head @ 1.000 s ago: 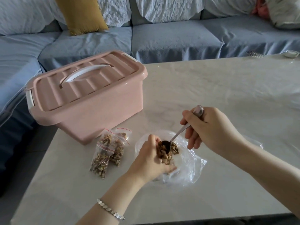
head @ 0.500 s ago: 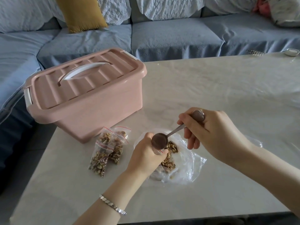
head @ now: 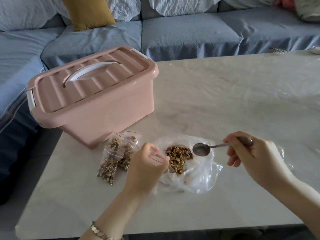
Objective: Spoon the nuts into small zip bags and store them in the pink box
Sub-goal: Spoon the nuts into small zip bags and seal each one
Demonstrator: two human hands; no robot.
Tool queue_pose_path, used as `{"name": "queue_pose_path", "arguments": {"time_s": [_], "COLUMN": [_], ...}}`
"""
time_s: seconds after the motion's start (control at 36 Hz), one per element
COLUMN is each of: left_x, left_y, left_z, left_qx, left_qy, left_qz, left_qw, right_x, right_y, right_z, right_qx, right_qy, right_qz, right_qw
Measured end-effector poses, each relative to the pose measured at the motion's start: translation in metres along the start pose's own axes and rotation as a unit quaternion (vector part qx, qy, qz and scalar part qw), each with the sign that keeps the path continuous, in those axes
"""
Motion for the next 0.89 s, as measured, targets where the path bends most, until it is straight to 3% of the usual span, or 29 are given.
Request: {"name": "queue_pose_path", "arguments": {"time_s": [0.22,0.42,0.56,0.64,0.81,0.89], "left_x": [-0.002,-0.005,-0.004,-0.003,0.001,0.005], "left_y": [-0.012,-0.032,-0.034,-0.034,-0.035,-0.040], "left_z": [0.001,0.012,0.014,0.013,0.007,0.003], "left_qx": [-0.026,0.008,-0.008,-0.010,-0.007,-0.035], "left_qy": [-0.035,-0.010,-0.008,-0.023,-0.036,-0.042], "left_qz": [0.013,0.084,0.069,0.062,0.066,0.089], "left_qw": [0.999,0.996,0.998,0.998,0.997,0.995], "right_x": [0.015,0.024,0.033,0.039,0.047,0.045], "right_y": [-0.014,-0.028,-0.025,-0.031,-0.032,-0.029], "right_z": [-0.025,-0.029,-0.021,-0.013,-0.012,-0.017], "right_qx": [-0.044,0.026,-0.010,-0.026,0.101,0.102], "right_qy": [0.012,0.079,0.113,0.117,0.128,0.109], "right_qz": [-0.046,-0.064,-0.094,-0.071,-0.083,-0.088], "right_qw": [0.998,0.994,0.989,0.990,0.983,0.985]}}
Point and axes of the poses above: each hand's wrist, its own x-axis away from the middle knuckle, its own y-axis out of the back of the hand, z = x × y, the point moved 7 cm from there along -x, towards the middle knuckle, and after that the axes turned 7 degrees about z, right-handed, at the moved point
